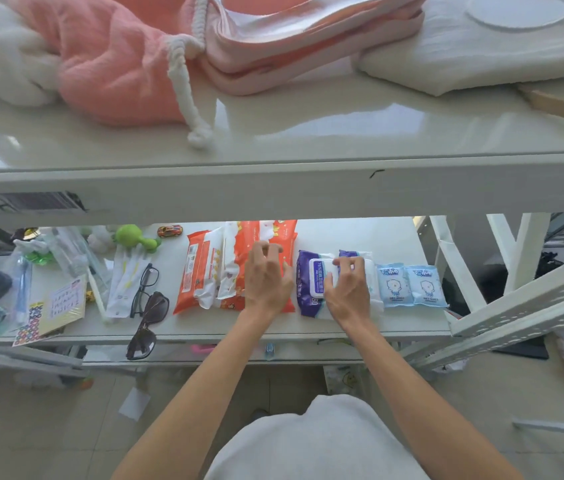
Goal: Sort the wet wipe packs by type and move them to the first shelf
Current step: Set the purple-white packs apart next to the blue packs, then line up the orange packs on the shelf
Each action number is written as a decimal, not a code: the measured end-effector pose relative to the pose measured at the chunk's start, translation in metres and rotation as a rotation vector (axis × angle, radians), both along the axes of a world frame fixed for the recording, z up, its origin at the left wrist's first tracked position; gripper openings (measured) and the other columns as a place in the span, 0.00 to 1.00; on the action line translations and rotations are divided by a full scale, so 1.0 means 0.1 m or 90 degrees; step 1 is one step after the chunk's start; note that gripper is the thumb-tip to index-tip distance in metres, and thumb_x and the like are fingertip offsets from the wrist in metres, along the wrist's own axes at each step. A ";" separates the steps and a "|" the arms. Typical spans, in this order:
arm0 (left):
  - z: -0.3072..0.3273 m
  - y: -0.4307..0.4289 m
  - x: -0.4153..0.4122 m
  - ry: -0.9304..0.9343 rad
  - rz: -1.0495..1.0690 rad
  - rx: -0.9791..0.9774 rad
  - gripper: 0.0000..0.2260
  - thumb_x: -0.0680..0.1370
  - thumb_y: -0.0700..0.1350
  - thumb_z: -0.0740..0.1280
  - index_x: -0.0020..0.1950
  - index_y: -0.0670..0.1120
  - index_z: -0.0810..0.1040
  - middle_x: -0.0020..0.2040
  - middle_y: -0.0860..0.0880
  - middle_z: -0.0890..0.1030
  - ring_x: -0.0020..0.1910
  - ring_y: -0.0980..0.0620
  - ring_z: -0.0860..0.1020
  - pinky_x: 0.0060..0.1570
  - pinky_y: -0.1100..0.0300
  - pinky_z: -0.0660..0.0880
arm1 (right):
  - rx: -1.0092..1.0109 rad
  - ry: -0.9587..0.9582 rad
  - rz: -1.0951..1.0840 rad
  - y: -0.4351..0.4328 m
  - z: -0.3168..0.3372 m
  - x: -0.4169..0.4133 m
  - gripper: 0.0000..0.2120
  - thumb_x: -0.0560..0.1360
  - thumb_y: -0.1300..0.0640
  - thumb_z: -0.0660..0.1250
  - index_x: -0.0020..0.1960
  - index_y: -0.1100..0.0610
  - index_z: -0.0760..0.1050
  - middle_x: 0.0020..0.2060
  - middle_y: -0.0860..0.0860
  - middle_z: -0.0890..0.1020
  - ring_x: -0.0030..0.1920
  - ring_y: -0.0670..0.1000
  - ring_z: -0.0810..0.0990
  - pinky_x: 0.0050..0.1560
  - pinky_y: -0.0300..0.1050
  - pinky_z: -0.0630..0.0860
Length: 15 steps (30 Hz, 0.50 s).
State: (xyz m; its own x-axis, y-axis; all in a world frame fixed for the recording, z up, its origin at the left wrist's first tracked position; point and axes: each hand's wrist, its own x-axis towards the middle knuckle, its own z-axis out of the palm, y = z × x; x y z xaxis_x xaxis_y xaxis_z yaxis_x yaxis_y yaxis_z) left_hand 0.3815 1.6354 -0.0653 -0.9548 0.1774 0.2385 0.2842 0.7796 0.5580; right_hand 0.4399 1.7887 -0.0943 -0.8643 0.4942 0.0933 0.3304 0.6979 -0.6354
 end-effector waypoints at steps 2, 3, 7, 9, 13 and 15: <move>0.02 -0.35 -0.15 -0.021 0.112 0.005 0.14 0.77 0.44 0.71 0.61 0.41 0.79 0.58 0.41 0.77 0.56 0.45 0.77 0.59 0.51 0.77 | -0.050 0.011 0.096 -0.25 0.06 -0.16 0.06 0.79 0.60 0.69 0.54 0.61 0.79 0.49 0.55 0.82 0.45 0.53 0.81 0.49 0.52 0.82; 0.01 -0.52 -0.21 -0.059 0.160 0.013 0.15 0.78 0.46 0.70 0.62 0.41 0.79 0.59 0.40 0.77 0.57 0.43 0.77 0.61 0.50 0.74 | -0.086 -0.006 0.138 -0.39 0.10 -0.25 0.06 0.80 0.58 0.68 0.52 0.61 0.80 0.46 0.55 0.84 0.43 0.52 0.82 0.49 0.52 0.82; -0.18 -1.05 -0.31 -0.194 0.128 -0.054 0.17 0.83 0.44 0.62 0.71 0.44 0.77 0.71 0.42 0.76 0.70 0.42 0.73 0.69 0.48 0.68 | -0.190 -0.149 0.166 -0.99 0.28 -0.63 0.23 0.81 0.41 0.64 0.47 0.62 0.81 0.41 0.56 0.85 0.41 0.55 0.83 0.44 0.49 0.77; -0.31 -1.17 -0.26 -0.225 0.044 -0.100 0.18 0.85 0.45 0.58 0.75 0.49 0.74 0.77 0.46 0.72 0.79 0.43 0.65 0.75 0.43 0.64 | -0.183 -0.205 0.133 -1.21 0.35 -0.79 0.27 0.79 0.35 0.64 0.41 0.60 0.77 0.38 0.55 0.82 0.39 0.57 0.82 0.40 0.47 0.73; -0.30 -1.29 -0.26 -0.187 0.063 0.023 0.17 0.83 0.38 0.62 0.72 0.44 0.77 0.67 0.40 0.79 0.69 0.40 0.76 0.67 0.49 0.73 | -0.175 -0.257 0.128 -1.37 0.43 -1.01 0.19 0.77 0.43 0.69 0.39 0.58 0.73 0.41 0.56 0.80 0.43 0.57 0.82 0.40 0.50 0.76; -0.28 -1.35 -0.32 -0.153 0.099 0.033 0.21 0.78 0.34 0.67 0.72 0.40 0.75 0.67 0.39 0.77 0.66 0.40 0.77 0.66 0.51 0.73 | -0.230 -0.219 0.126 -1.32 0.52 -1.02 0.16 0.78 0.47 0.70 0.41 0.60 0.78 0.38 0.55 0.81 0.40 0.55 0.83 0.41 0.50 0.80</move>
State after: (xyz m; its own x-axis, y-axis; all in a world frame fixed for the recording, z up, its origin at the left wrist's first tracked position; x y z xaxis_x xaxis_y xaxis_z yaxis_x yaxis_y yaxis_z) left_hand 0.3493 1.5003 -0.0931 -0.9998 0.0185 0.0067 0.0185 0.7720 0.6354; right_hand 0.3375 1.6571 -0.0427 -0.8947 0.2673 -0.3579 0.4467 0.5253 -0.7243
